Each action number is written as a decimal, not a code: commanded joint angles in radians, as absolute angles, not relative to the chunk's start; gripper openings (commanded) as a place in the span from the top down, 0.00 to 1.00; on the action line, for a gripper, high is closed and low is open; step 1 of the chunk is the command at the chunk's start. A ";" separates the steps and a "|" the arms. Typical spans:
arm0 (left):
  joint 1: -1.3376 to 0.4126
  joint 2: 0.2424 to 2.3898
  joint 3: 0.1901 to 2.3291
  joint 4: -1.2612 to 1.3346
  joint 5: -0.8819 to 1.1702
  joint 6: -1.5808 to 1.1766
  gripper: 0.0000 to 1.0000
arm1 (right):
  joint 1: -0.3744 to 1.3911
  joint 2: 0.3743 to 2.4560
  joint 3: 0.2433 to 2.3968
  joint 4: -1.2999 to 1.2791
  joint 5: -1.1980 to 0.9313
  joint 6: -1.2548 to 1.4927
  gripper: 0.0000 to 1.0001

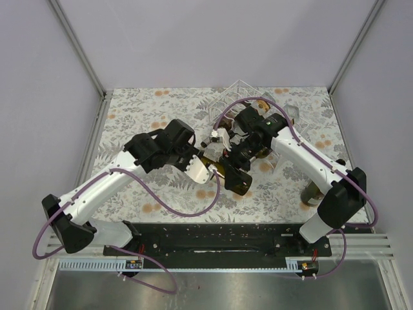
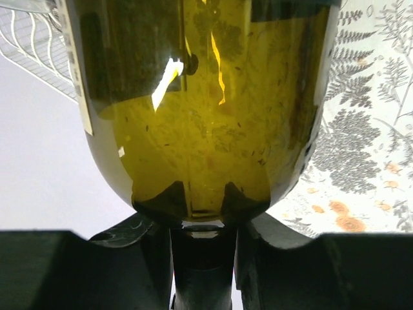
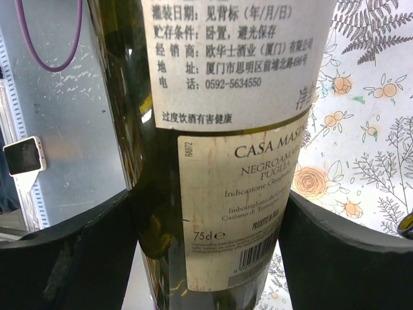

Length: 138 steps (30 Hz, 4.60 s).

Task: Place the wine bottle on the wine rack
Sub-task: Pick up the wine bottle from the center of the board, then place the wine bottle in the wine rack.

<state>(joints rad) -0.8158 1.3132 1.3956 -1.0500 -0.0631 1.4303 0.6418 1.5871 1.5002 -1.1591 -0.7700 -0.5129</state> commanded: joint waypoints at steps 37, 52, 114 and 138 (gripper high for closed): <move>-0.637 1.123 0.997 -0.684 0.198 0.545 1.00 | 0.617 1.425 1.706 -0.816 -0.327 -0.305 0.01; -0.640 1.242 0.903 -0.384 0.132 0.312 1.00 | 0.482 1.436 1.758 -0.756 -0.287 -0.219 0.00; -0.752 1.663 1.048 0.064 0.089 0.044 1.00 | 0.390 1.401 1.674 -0.781 -0.347 -0.239 0.01; -0.784 1.730 1.158 -0.051 -0.058 0.057 0.87 | 0.387 1.393 1.646 -0.792 -0.367 -0.242 0.01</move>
